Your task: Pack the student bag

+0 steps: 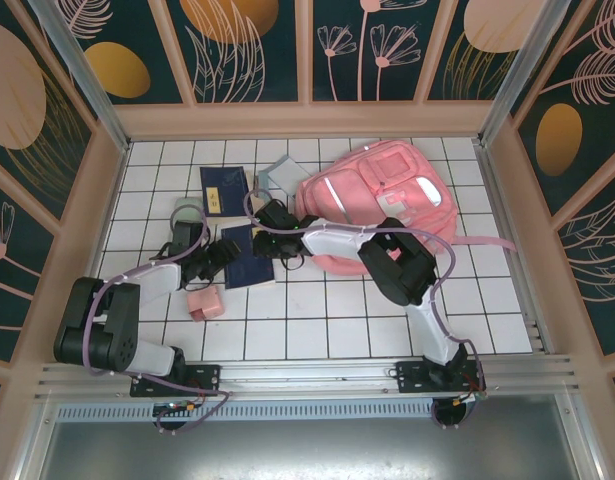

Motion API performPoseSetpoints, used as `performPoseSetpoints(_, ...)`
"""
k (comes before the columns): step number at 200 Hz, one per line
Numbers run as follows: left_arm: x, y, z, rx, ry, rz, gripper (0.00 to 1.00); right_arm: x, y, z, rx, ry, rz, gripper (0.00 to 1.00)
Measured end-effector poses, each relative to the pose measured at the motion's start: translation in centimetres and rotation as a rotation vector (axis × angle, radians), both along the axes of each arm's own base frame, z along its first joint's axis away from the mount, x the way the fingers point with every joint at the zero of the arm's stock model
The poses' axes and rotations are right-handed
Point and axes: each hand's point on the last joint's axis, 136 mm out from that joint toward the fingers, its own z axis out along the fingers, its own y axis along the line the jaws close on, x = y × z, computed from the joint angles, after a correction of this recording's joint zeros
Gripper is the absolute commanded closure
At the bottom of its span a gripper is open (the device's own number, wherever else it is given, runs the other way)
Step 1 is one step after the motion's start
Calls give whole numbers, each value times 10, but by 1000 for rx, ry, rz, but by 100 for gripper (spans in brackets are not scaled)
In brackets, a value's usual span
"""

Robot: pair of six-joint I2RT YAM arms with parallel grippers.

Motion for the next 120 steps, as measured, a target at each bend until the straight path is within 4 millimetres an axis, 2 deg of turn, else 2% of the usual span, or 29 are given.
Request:
performPoseSetpoints(70, -4, 0, -7, 67, 46, -34, 45, 2, -7, -3, -7, 1, -19, 67)
performPoseSetpoints(91, -4, -2, -7, 52, 48, -43, 48, 2, -7, -4, -1, 2, -23, 72)
performPoseSetpoints(120, -5, -4, -3, 2, 29, -39, 51, 1, -7, -4, 6, 8, -30, 73)
